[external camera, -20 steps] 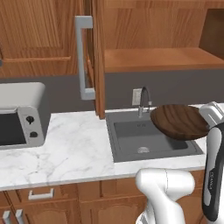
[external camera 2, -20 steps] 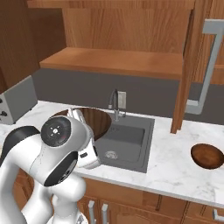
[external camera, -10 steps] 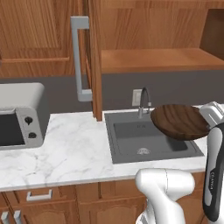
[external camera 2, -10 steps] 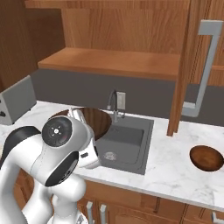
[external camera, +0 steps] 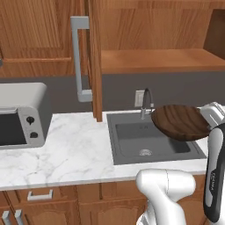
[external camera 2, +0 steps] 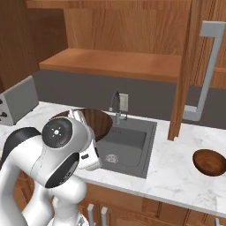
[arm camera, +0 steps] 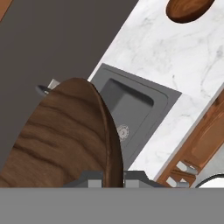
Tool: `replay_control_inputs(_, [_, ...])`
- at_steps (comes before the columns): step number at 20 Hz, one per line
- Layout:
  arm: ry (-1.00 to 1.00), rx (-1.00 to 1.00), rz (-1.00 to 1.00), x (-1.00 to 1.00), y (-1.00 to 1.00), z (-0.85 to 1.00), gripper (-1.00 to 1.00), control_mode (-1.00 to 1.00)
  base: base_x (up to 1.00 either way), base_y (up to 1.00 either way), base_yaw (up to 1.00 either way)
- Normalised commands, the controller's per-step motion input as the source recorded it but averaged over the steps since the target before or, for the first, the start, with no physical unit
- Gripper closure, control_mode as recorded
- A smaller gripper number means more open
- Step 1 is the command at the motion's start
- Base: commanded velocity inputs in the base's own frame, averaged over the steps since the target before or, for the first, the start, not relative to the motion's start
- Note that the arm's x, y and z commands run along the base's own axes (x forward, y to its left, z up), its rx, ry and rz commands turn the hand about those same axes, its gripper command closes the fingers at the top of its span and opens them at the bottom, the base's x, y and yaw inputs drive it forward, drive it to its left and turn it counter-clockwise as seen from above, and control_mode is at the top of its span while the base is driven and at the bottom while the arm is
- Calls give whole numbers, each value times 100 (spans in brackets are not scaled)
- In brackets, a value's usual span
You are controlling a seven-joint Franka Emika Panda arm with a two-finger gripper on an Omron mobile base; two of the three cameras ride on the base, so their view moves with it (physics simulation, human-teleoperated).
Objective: Pick up the bowls on the counter and stack them on top of one another in the open cabinet. Place the smaller bowl on top of the larger bowl.
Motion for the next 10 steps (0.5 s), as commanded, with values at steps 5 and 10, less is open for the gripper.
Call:
replay_control_inputs(5, [0,0,0,0,0,0,100,100,58,-7,8])
replay_control_inputs(10, [-1,0,3,10,1,1,100,-100,10,-1,1])
